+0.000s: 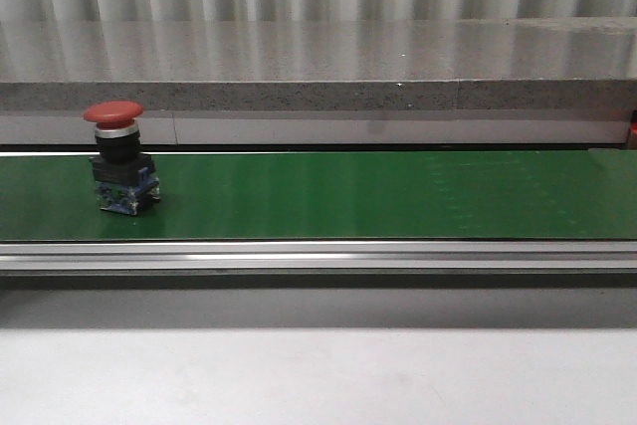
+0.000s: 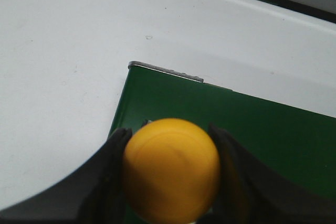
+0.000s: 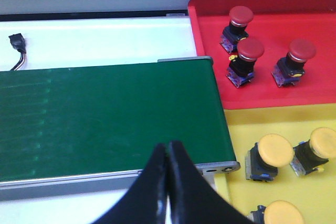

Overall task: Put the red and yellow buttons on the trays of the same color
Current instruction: 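Lower the left gripper onto the yellow-capped button and grasp it, then set the yellow button on the green belt and open the left gripper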

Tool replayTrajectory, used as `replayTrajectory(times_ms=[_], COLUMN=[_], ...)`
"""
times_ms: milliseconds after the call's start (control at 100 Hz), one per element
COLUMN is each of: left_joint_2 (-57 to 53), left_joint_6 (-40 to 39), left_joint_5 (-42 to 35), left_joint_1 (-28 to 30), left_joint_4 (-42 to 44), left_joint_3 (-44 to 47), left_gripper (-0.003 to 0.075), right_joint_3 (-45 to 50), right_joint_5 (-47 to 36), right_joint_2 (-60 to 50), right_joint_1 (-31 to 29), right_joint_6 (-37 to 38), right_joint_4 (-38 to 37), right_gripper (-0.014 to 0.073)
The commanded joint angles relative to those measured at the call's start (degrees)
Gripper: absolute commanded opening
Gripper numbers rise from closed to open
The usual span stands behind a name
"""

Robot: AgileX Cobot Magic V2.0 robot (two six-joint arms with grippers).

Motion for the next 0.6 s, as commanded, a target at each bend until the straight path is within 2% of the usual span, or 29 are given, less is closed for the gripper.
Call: replayTrajectory(times_ms=[0, 490, 590], left_joint_2=[-0.2, 7.8, 8.2], left_joint_6=[0.2, 0.3, 0.3], left_joint_5=[-4.5, -5.2, -4.9], left_joint_1=[-0.4, -0.4, -0.4], left_joint_4=[-0.9, -2.9, -2.9], left_joint_3=[-1.4, -1.4, -1.4], left_gripper=[-0.0020, -0.0019, 0.0006], right_joint_3=[-1.4, -1.4, -1.4], right_joint_5=[-3.5, -3.5, -3.5], right_joint_2=[-0.1, -0.1, -0.1], right_joint_1=[0.1, 0.1, 0.1], right_joint_6=[-0.4, -0.4, -0.4], right_joint_4=[-0.8, -0.8, -0.8], right_gripper=[-0.0067, -0.0067, -0.0067])
